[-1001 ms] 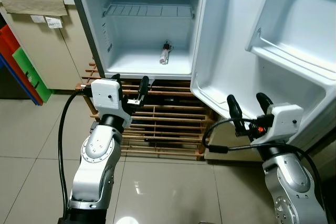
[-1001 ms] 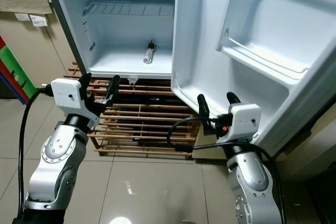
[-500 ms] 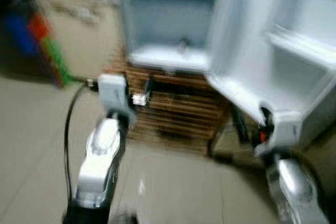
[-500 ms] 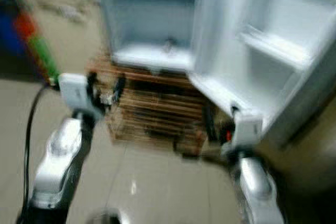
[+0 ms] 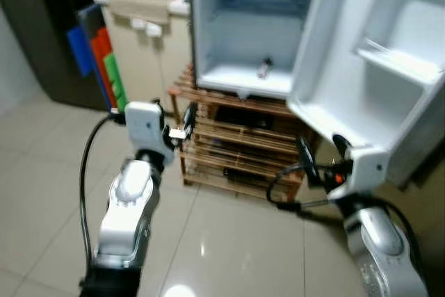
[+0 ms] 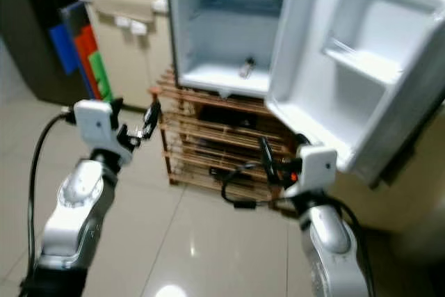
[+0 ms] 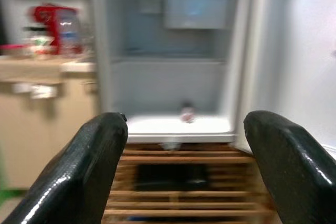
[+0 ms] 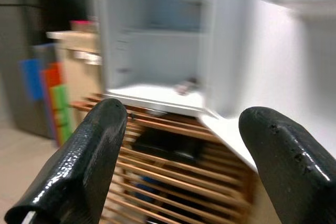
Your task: Restocking fridge
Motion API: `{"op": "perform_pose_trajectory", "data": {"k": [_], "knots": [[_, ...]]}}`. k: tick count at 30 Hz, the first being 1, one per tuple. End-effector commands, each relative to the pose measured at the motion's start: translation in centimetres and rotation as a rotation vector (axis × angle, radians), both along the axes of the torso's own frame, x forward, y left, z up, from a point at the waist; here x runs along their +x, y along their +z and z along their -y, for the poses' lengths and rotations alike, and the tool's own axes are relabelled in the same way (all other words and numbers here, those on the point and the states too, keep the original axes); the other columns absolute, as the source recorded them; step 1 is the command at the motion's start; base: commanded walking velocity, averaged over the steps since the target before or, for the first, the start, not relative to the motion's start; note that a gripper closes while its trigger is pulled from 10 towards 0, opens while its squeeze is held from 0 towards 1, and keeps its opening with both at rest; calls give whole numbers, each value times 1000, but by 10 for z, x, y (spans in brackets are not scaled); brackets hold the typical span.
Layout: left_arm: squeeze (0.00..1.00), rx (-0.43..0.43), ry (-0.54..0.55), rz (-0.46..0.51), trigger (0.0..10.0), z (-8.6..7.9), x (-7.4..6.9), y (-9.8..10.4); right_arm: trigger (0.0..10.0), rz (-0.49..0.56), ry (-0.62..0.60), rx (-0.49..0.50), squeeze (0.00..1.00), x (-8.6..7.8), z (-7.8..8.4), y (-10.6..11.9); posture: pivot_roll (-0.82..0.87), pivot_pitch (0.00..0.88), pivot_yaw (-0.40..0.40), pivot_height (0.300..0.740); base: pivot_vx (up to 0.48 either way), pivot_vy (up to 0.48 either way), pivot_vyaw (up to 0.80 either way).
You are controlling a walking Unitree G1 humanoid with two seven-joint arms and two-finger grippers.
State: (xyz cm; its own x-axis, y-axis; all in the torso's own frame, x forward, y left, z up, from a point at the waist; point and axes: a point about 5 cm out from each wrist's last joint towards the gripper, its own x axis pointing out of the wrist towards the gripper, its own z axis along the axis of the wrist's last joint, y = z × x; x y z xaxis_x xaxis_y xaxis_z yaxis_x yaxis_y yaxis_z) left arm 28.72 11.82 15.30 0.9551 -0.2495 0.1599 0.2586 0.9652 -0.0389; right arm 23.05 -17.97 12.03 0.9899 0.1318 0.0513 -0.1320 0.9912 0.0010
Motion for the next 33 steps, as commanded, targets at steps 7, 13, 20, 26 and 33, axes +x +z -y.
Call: {"op": "perform_pose_trajectory", "data": {"k": [7,13,20,26,33], "knots": [[0,5,-23,20,10000,-2,1,3,10000,4,14,-2,0,3,-6,0,-149,0,25,740,363,-310,0],[0,-3,-47,26,10000,-1,-2,3,10000,-24,40,-26,0,-7,-3,-9,-149,0,23,740,374,-296,0],[0,-32,-42,12,10000,-2,0,0,10000,-177,181,-107,0,-38,5,-41,-155,0,19,740,56,-39,0],[0,-41,-42,-61,10000,-1,5,-13,10000,-499,194,-100,0,-80,39,-98,-168,0,23,740,0,0,0],[0,71,56,-431,10000,-20,13,-79,10000,-748,44,-199,0,-91,75,-141,-175,0,42,740,0,0,0]]}}
